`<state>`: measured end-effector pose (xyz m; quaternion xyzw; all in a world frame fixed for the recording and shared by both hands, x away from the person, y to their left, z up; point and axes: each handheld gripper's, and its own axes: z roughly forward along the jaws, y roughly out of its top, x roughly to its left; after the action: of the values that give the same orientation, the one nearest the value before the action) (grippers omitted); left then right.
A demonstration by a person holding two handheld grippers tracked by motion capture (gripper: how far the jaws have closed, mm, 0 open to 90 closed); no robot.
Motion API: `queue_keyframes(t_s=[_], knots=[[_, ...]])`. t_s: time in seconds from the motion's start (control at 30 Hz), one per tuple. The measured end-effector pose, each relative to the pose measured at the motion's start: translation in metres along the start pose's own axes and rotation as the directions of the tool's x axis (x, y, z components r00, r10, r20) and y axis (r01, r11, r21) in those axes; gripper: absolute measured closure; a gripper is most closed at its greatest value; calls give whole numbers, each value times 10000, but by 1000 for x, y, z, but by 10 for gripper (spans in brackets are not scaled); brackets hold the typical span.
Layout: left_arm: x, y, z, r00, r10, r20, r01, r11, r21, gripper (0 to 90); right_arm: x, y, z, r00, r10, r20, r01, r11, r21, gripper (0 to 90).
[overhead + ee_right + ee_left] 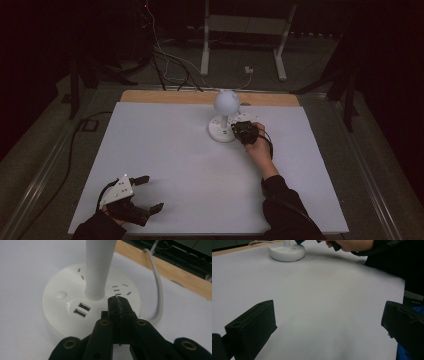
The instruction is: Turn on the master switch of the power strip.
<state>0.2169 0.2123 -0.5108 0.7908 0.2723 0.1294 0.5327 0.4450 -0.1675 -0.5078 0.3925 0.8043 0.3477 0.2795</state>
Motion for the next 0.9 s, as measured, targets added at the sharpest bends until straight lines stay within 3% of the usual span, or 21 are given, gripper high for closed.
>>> queue_keyframes(t_s=[0.3, 0.43, 0.5, 0.53, 0.63, 0.7, 0.9], knots=[[-1, 0, 0, 10000, 42, -12, -42, 10000, 23, 1, -10, 5, -14, 9940, 921, -598, -937, 9953, -244, 898], [-1, 0, 0, 10000, 69, -2, -69, 10000, 62, 1, -10, 2, -16, 9920, 906, -883, -917, 9957, -87, 871], [-1, 0, 0, 10000, 64, 11, -64, 10000, 16, 1, -9, 0, -17, 9909, 868, -1033, -879, 9961, -63, 759], [-1, 0, 0, 10000, 69, 16, -69, 10000, 13, 1, -8, 0, -18, 9913, 819, -1026, -828, 9965, -53, 756], [-1, 0, 0, 10000, 65, 16, -65, 10000, 11, 0, -7, -2, -22, 9942, 733, -791, -755, 9968, -252, 621], [-1, 0, 0, 10000, 70, 21, -70, 10000, 14, 1, -8, -3, -24, 9905, 924, -1020, -945, 9954, -162, 547], [-1, 0, 0, 10000, 81, 28, -81, 10000, 25, 1, -5, -6, -30, 9750, 430, -2178, -459, 9989, -80, 306]])
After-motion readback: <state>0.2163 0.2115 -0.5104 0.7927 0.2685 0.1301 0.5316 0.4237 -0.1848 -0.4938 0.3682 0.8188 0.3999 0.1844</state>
